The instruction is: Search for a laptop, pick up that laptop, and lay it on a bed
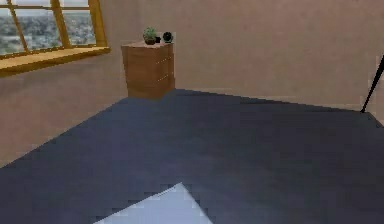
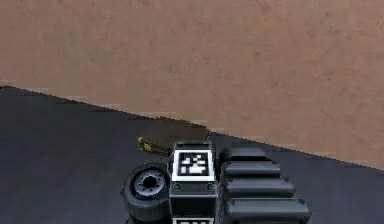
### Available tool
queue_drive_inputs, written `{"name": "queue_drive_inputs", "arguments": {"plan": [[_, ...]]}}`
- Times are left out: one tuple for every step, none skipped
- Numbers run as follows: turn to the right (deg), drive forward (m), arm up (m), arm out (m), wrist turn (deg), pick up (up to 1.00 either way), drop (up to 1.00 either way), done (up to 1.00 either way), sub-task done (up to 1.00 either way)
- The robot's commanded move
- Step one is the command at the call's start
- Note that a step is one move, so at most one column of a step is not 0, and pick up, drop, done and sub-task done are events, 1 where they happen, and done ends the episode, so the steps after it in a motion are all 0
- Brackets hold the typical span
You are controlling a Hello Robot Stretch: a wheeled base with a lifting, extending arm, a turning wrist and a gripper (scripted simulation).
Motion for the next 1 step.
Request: {"name": "queue_drive_inputs", "arguments": {"plan": [[0.0, 0.60, 0.00, 0.00, 0.0, 0.00, 0.00, 0.00, 0.00]]}}
